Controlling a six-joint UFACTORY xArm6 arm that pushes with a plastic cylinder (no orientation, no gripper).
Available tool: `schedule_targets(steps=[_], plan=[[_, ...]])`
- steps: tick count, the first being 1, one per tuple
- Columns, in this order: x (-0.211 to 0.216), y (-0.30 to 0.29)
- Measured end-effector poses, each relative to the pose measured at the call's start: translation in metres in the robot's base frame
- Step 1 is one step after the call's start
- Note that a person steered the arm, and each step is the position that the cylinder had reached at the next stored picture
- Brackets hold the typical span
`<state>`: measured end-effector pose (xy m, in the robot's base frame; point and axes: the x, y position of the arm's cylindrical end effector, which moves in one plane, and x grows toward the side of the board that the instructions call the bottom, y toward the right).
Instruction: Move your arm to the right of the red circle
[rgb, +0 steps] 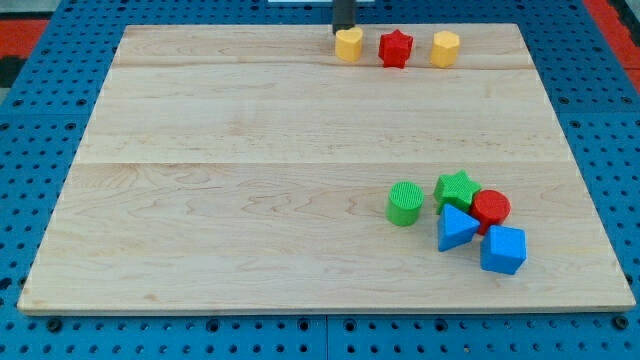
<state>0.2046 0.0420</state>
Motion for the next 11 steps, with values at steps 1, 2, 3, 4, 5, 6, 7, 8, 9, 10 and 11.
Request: schedule_targets(steps=[1,2,3,4,5,6,7,8,9,10,11], plan=[[-0.003,0.005],[0.016,0.018],[0.002,-0.025],[0.0,-0.084],[0.068,-0.077],[0.103,-0.02],[0.082,-0.011],[0.072,-0.002],[0.076,0.007],[0.118,0.092],[0.181,0.156]])
